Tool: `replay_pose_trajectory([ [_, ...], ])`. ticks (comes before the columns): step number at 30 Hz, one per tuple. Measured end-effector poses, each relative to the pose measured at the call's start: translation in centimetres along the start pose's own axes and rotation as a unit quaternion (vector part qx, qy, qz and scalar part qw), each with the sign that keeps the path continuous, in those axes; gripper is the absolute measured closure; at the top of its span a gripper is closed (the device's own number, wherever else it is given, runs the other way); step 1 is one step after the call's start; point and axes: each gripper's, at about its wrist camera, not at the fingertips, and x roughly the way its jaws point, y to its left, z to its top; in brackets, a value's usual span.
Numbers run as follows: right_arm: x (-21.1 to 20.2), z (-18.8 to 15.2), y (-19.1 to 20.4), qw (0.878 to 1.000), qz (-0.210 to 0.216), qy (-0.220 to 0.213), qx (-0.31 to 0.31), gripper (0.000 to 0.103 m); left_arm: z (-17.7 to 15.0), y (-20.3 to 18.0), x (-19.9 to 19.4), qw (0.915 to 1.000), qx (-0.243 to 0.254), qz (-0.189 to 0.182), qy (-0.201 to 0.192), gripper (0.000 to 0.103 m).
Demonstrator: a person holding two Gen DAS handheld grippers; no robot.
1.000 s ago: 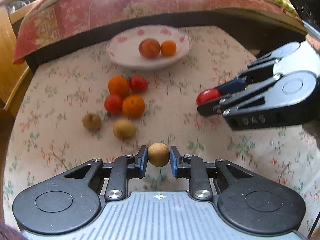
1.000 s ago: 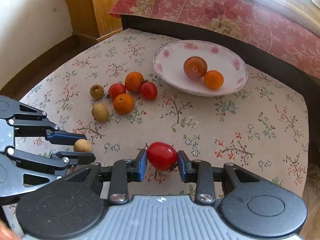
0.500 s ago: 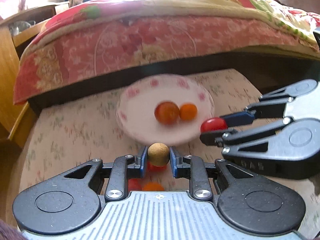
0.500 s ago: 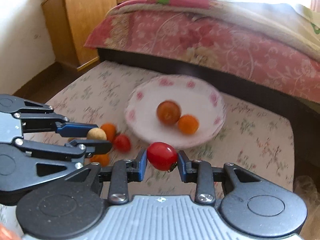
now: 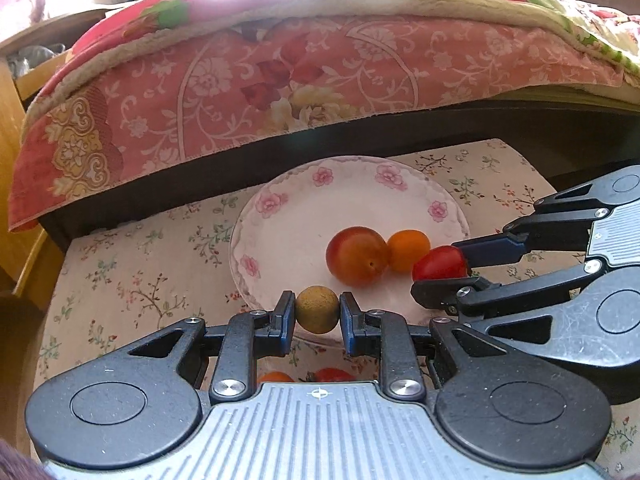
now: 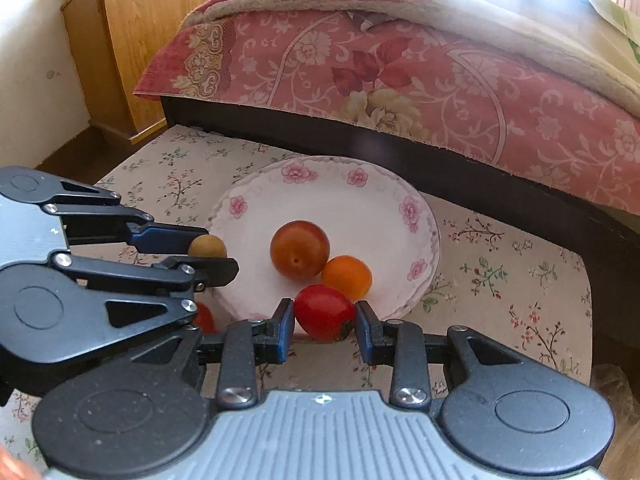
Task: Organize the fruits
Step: 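Carry both fruits to white plate while left tool releases brown fruit inside, then open right tool to drop red cherry tomato into plate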
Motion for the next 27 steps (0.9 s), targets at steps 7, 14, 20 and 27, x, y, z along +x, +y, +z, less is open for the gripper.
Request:
replay_pose_trajectory([
  [7,1.4,0.4,-0.3,1.0,-0.005,0.004,-0.001,0.067,0.2,0.4,1.3,0.9999,-0.008,0.0,0.011,0.073],
  [14,1.9,0.6,-0.7,1.0,-0.005,0.001,0.008,0.067,0.4,0.6,1.6,0.9999,-0.01,0.005,0.008,0.072],
  [20,1.7,0.6,-0.6,1.0,-0.01,-0.006,0.009,0.067,0.6,0.7,1.4,0.9999,-0.013,0.01,0.004,0.067],
  [27,1.2,0.6,-0.7,1.0,-0.012,-0.013,0.015,0.066,0.8,0.8,1.0,0.9998,-0.016,0.012,-0.004,0.062],
])
